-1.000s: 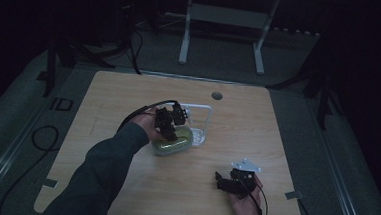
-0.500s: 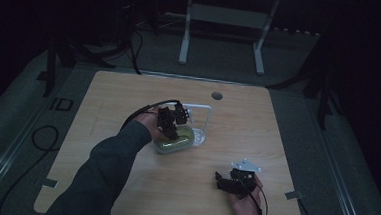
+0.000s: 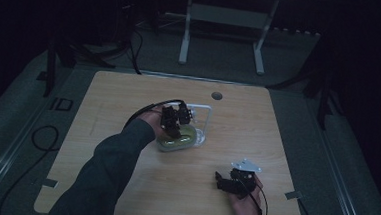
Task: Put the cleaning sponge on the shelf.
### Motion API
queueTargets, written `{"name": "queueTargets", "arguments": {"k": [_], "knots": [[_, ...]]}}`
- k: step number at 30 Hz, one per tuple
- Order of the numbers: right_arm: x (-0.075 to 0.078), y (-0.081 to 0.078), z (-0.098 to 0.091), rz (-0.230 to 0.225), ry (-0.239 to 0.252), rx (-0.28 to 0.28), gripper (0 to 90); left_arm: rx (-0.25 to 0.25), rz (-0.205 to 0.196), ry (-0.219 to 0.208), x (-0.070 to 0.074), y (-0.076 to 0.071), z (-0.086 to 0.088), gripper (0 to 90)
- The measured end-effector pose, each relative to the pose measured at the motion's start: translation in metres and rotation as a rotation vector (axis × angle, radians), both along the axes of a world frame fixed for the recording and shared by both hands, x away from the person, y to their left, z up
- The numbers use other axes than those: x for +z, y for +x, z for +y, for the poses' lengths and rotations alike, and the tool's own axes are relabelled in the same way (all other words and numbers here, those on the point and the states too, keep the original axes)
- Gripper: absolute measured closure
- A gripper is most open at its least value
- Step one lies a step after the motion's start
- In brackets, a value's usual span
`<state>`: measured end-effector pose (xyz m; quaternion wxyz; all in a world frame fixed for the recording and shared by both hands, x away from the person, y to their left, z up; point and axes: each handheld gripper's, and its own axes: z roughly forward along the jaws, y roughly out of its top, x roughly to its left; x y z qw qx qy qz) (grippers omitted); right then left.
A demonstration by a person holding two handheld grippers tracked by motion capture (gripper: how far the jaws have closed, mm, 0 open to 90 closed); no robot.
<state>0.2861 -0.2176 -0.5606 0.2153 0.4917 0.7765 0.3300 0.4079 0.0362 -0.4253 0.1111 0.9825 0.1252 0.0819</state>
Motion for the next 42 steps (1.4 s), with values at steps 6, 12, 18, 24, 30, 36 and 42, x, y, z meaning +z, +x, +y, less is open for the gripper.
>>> {"name": "queueTargets", "arguments": {"k": [6, 12, 18, 24, 30, 36, 42], "knots": [[0.000, 0.000, 0.000, 0.000, 0.000, 0.000, 14.3, -0.028, -0.021, 0.000, -0.001, 0.000, -0.005, 71.3], [0.000, 0.000, 0.000, 0.000, 0.000, 0.000, 14.3, -0.055, -0.035, 0.007, -0.003, 0.002, -0.007, 71.3], [0.000, 0.000, 0.000, 0.000, 0.000, 0.000, 14.3, -0.070, -0.050, 0.020, -0.008, 0.005, -0.007, 71.3], [0.000, 0.000, 0.000, 0.000, 0.000, 0.000, 14.3, -0.098, -0.062, 0.027, -0.010, 0.003, -0.011, 71.3], [0.000, 0.000, 0.000, 0.000, 0.000, 0.000, 14.3, -0.102, -0.077, 0.034, -0.012, 0.005, -0.013, 71.3], [0.000, 0.000, 0.000, 0.000, 0.000, 0.000, 14.3, -0.122, -0.089, 0.030, -0.012, 0.006, -0.012, 71.3], [0.000, 0.000, 0.000, 0.000, 0.000, 0.000, 14.3, -0.136, -0.094, 0.010, -0.013, 0.007, -0.013, 71.2]]}}
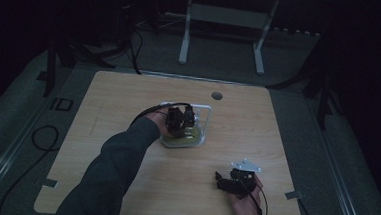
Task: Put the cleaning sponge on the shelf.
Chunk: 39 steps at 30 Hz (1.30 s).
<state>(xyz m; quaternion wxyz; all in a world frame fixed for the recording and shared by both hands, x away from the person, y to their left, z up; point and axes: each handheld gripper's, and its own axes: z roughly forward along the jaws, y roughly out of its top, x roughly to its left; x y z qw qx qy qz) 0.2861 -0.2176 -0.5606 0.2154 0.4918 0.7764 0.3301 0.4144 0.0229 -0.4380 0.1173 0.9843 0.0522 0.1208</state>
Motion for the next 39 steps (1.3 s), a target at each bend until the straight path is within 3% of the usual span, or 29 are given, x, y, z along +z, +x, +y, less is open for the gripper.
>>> {"name": "queueTargets", "arguments": {"k": [39], "knots": [[0.000, 0.000, 0.000, 0.000, 0.000, 0.000, 14.3, -0.059, -0.122, 0.099, -0.016, 0.000, -0.011, 71.2]]}}
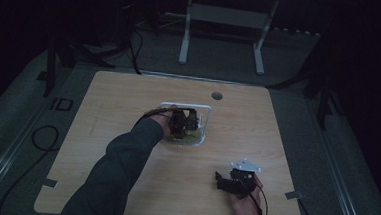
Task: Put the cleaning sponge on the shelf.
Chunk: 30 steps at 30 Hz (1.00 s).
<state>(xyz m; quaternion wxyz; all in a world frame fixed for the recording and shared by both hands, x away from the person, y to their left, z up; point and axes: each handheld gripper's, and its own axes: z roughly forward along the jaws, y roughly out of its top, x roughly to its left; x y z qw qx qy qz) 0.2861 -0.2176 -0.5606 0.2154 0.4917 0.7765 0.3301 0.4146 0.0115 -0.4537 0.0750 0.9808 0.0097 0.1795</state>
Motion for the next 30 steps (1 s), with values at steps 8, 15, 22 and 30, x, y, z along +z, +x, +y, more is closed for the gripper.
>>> {"name": "queueTargets", "arguments": {"k": [8, 15, 22, 30], "knots": [[0.0000, 0.0000, 0.0000, 0.000, 0.000, 0.000, 14.3, 0.003, -0.016, 0.012, -0.0029, -0.0006, -0.0034, 71.0], [0.0000, 0.0000, 0.0000, 0.000, 0.000, 0.000, 14.3, -0.002, -0.046, 0.016, -0.0048, -0.0002, -0.0060, 70.8], [0.0000, 0.0000, 0.0000, 0.000, 0.000, 0.000, 14.3, -0.001, -0.067, 0.019, -0.0055, 0.0008, -0.0060, 70.4], [0.0000, 0.0001, -0.0001, -0.002, -0.001, 0.001, 14.3, 0.002, -0.071, 0.017, -0.0080, 0.0011, -0.0069, 69.0]]}}
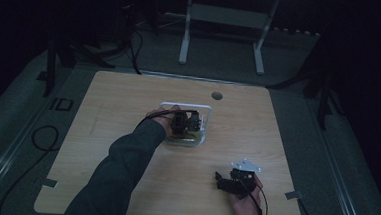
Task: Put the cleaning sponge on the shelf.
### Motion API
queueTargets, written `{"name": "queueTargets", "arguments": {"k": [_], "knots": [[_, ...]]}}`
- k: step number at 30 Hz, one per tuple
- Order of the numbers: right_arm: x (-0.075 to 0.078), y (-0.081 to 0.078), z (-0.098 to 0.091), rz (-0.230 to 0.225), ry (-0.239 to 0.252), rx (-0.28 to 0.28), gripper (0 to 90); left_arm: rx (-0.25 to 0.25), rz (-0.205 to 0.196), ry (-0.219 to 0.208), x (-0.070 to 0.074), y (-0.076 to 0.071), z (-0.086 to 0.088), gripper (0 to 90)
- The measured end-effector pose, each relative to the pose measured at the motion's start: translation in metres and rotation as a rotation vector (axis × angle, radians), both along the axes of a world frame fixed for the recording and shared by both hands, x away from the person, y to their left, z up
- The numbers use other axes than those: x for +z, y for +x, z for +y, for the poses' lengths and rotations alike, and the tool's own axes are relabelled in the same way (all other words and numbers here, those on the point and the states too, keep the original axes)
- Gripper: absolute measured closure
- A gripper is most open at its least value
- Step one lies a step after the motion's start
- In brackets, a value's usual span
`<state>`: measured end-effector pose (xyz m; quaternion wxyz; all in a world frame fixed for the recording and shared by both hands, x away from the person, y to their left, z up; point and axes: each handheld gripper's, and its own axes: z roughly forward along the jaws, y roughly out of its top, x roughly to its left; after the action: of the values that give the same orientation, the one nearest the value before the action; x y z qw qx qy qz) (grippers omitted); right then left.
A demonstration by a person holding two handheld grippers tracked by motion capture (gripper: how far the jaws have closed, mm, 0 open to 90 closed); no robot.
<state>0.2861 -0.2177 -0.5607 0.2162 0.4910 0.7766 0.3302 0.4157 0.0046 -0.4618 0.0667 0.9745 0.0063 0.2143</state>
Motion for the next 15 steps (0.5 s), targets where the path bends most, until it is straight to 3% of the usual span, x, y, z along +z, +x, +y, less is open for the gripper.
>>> {"name": "queueTargets", "arguments": {"k": [6, 15], "knots": [[0.0000, 0.0000, 0.0000, 0.000, 0.000, 0.000, 14.3, -0.002, -0.012, -0.009, 0.0013, -0.0003, -0.0001, 64.8], [0.0000, -0.0001, 0.0001, 0.001, 0.001, -0.001, 14.3, 0.005, 0.000, -0.027, 0.0081, -0.0047, 0.0024, 58.8]]}}
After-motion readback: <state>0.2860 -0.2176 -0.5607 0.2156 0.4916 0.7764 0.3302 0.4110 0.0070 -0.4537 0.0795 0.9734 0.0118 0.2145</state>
